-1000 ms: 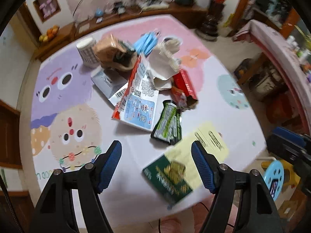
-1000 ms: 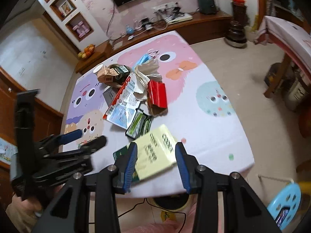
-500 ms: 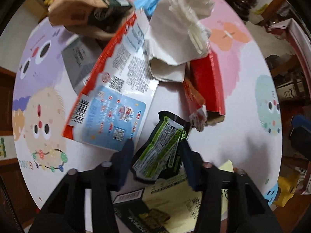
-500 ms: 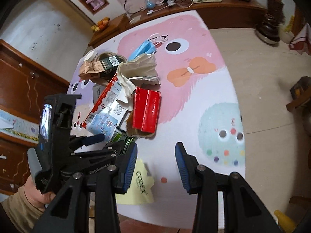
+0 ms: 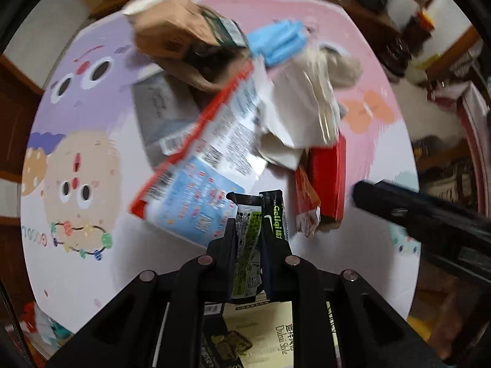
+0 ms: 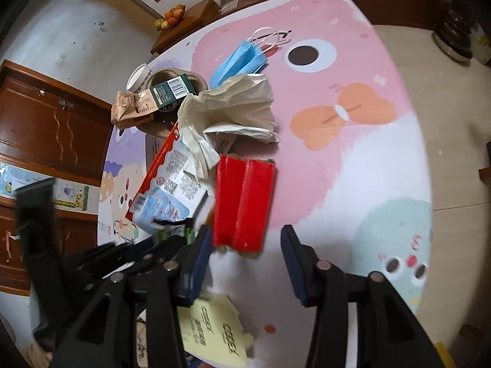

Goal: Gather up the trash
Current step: 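Grasp the red snack box with the right gripper while the left gripper holds the green wrapper, then lift the green wrapper and red box and carry both toward the trash bin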

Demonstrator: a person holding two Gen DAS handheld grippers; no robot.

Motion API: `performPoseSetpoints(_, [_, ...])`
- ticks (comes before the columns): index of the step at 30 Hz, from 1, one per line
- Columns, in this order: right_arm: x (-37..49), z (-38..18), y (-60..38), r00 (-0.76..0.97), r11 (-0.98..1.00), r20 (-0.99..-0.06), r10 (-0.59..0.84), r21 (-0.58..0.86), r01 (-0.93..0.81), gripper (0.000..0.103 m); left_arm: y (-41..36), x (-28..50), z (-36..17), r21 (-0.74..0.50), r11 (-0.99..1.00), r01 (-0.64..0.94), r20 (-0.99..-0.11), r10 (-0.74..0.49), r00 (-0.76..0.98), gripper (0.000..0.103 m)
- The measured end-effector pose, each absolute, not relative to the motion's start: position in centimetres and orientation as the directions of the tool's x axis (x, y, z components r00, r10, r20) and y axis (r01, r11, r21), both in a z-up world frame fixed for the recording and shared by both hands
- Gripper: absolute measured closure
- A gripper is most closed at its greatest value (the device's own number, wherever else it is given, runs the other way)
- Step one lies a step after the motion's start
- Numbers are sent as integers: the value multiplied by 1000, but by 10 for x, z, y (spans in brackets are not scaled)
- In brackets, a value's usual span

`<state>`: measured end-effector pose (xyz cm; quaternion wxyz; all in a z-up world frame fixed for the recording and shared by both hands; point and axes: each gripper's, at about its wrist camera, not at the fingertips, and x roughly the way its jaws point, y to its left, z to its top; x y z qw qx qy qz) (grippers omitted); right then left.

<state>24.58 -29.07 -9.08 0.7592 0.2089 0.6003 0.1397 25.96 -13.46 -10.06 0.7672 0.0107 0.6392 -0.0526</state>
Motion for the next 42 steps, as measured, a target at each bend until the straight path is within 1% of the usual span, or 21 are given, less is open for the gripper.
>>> performPoseSetpoints(6, [263,-113,-279,188,864,-856,482,500,62,53,-99,255,-67,-100,995,-8,-966,-96,239,91])
performPoseSetpoints(11, [270,-127,-274,162,860,-860,484,501,91,53,-88,251,-52,-104,993,-50,-962,-87,260,91])
performPoseSetpoints(14, [271,-128,-272,180,856,-854,488,508,92,52,-78,243,-49,-104,992,-78,-961,-80,264,91])
performPoseSetpoints(20, [271,-125,-268,199,871,-864,463,485,82,58,-70,233,-43,-102,990,-94,-958,-72,278,91])
performPoseSetpoints(25, [262,-112,-267,229,867,-856,464,492,81,62,-68,222,-35,-107,990,-88,-952,-77,297,91])
performPoseSetpoints(33, [229,-84,-278,290,846,-833,471,520,120,63,-53,192,-9,-127,991,-50,-935,-103,339,91])
performPoseSetpoints(36, [209,-65,-277,323,846,-827,461,519,121,63,-45,178,1,-142,990,-15,-928,-128,351,91])
performPoseSetpoints(42, [151,-24,-263,426,849,-809,404,505,154,63,-20,142,18,-188,975,119,-905,-219,366,91])
